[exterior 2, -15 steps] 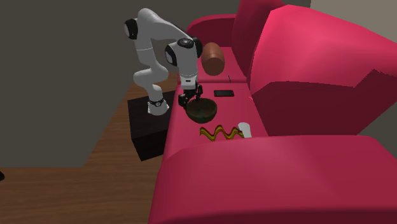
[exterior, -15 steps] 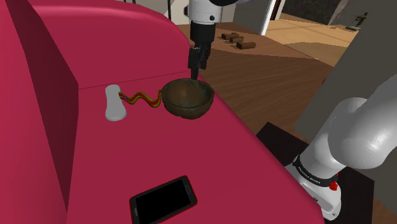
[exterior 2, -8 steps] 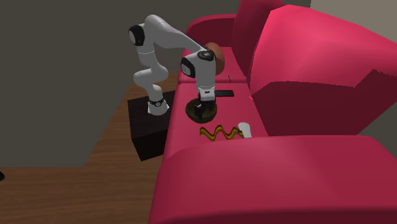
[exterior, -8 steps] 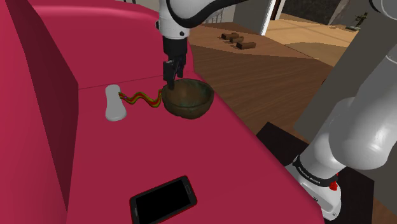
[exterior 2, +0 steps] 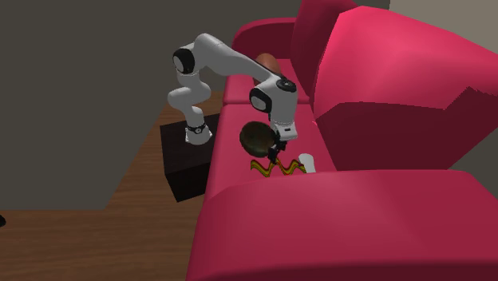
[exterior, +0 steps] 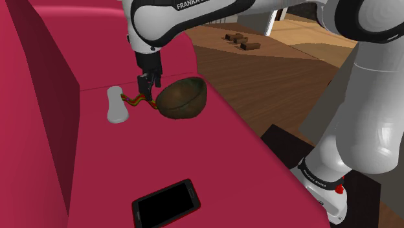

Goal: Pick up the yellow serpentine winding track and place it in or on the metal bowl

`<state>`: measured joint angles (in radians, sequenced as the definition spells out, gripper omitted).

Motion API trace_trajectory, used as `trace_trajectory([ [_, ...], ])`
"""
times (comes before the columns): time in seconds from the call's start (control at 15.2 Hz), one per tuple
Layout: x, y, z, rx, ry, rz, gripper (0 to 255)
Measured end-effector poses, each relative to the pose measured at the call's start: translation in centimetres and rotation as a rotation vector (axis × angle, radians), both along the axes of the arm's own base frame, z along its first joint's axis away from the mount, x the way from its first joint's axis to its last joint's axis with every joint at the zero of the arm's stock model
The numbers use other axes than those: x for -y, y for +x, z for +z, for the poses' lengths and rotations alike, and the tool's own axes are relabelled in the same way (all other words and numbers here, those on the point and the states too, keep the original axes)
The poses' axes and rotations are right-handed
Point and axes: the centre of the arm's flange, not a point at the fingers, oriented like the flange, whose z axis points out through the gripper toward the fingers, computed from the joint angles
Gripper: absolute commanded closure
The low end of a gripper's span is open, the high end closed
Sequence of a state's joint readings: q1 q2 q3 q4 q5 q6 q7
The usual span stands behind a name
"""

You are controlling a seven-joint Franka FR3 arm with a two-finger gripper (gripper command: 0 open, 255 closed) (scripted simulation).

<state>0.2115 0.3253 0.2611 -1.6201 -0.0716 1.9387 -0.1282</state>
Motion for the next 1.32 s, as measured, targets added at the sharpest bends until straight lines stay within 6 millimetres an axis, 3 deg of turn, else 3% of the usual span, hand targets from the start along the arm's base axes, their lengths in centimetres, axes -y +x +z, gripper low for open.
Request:
trace_trajectory([
  [0.53,-0.9,0.5,-4.1,0.001,-0.002,0.011,0],
  [0.92,-0.9,0.4,-4.5,0.002,-0.002,0.011,0],
  [0.99,-0.9,0.4,-4.5,0.002,-0.002,0.011,255],
  [1.32,-0.9,0.4,-4.4,0.005,-0.001,0.01,255],
])
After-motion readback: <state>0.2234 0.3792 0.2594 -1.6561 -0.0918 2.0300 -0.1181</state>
